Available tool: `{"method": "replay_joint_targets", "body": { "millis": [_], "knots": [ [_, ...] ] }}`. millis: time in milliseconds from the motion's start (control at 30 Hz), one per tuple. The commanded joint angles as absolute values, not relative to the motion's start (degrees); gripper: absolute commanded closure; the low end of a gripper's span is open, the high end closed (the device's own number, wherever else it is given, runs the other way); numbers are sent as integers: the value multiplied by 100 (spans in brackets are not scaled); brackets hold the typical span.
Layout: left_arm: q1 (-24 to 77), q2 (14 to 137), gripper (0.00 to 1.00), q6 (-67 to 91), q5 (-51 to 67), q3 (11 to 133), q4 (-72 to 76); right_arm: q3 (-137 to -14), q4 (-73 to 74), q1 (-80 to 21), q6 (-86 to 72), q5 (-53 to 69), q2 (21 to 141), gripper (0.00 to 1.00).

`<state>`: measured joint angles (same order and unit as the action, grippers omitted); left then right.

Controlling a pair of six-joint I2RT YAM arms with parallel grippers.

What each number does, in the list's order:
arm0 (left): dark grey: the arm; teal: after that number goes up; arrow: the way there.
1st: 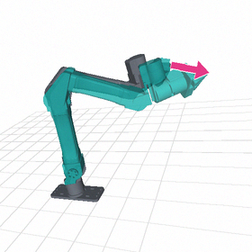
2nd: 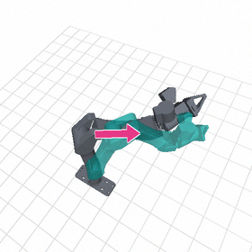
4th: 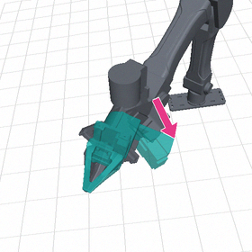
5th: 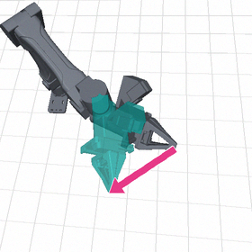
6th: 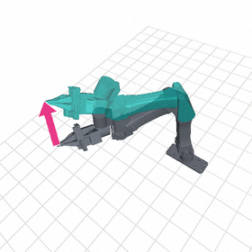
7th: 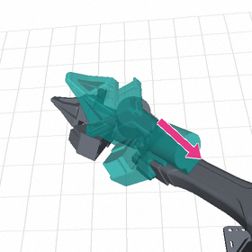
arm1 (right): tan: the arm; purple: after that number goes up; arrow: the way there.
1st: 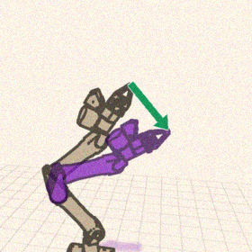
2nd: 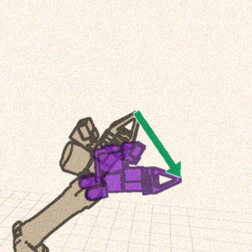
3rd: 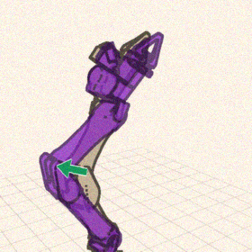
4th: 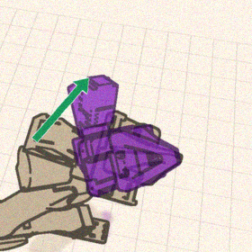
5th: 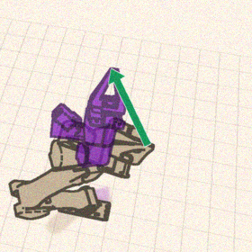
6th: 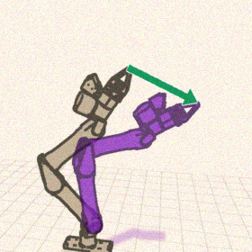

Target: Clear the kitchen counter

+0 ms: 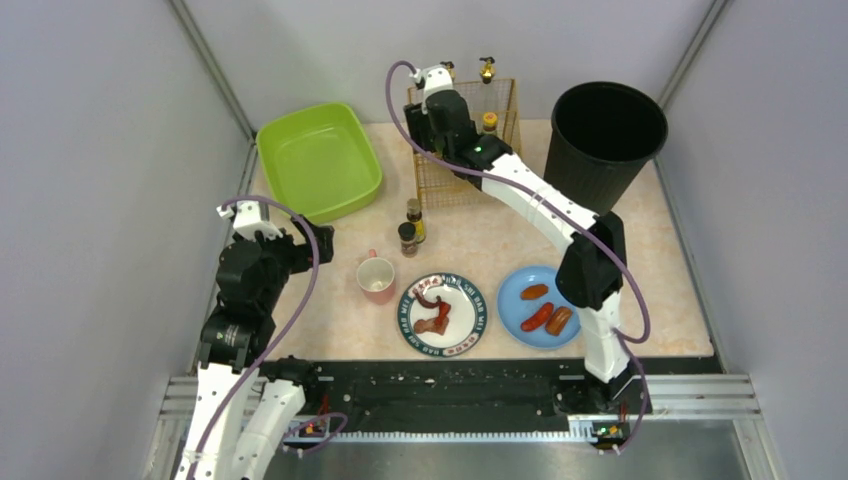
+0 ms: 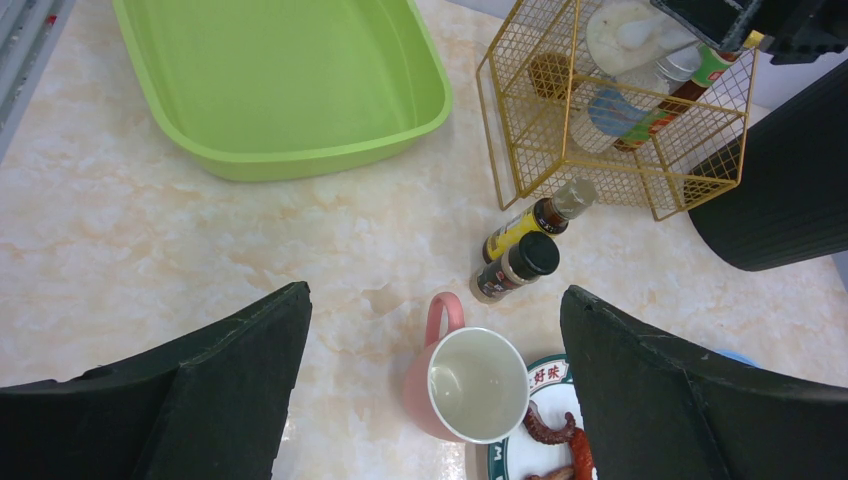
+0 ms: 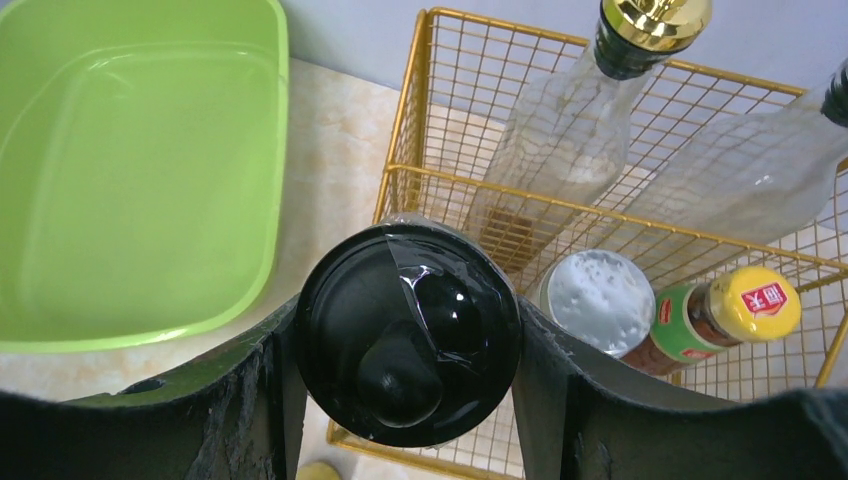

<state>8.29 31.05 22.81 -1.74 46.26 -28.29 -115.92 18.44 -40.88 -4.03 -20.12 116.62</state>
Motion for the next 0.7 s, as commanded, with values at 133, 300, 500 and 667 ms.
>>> {"method": "replay_joint_targets", "body": {
  "millis": [133, 300, 500, 667],
  "knots": [
    [826, 3158, 1, 2268, -151, 4643, -2686, -12597, 1561, -3781, -492, -2042, 12151, 100],
    [817, 3156, 1, 2259, -167, 4654, -2686, -12794, 1576, -3676, -561, -1981, 12461, 100],
    [800, 3163, 1, 2250, -176, 4650, -2683, -12961, 1608, -3613, -679, -1897, 12760, 100],
    [791, 3189, 1, 2259, -169, 4653, -2682, -13008, 1572, -3595, -797, -1959, 12994, 100]
  ]
}}
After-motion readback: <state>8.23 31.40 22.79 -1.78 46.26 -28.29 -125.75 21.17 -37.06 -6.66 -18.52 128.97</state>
